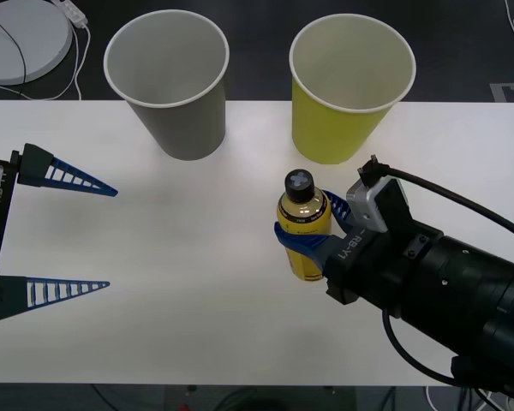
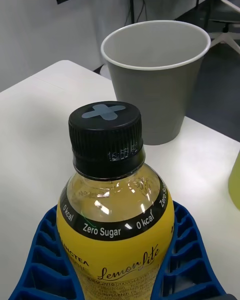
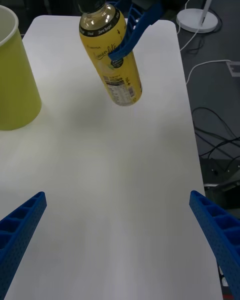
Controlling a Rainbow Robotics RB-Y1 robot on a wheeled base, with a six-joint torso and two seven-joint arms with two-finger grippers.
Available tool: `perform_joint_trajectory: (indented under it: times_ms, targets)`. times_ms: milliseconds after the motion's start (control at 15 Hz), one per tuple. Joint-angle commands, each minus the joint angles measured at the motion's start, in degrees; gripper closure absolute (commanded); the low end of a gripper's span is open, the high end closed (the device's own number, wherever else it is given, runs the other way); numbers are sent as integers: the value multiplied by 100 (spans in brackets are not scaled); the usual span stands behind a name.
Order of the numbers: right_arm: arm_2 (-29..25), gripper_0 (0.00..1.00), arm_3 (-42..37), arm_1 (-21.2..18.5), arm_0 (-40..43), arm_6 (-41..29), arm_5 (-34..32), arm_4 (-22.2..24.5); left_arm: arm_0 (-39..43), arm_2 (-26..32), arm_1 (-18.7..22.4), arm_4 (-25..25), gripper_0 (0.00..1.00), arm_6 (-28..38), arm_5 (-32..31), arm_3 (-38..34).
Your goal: Put the can into the green bin and the plastic bottle into the gray bin
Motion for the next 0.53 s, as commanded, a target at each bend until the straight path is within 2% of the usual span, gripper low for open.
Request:
perform_joint_trajectory:
  times_ms: [67,333,533]
  targets:
    - [119,100,1,180,-489,87,400,-495,0,0,0,0,0,0,0,0]
    - [146,100,1,505,-1209,201,1103,-1269,0,0,0,0,0,0,0,0]
    - [146,100,1,699,-1693,210,1648,-1612,0,0,0,0,0,0,0,0]
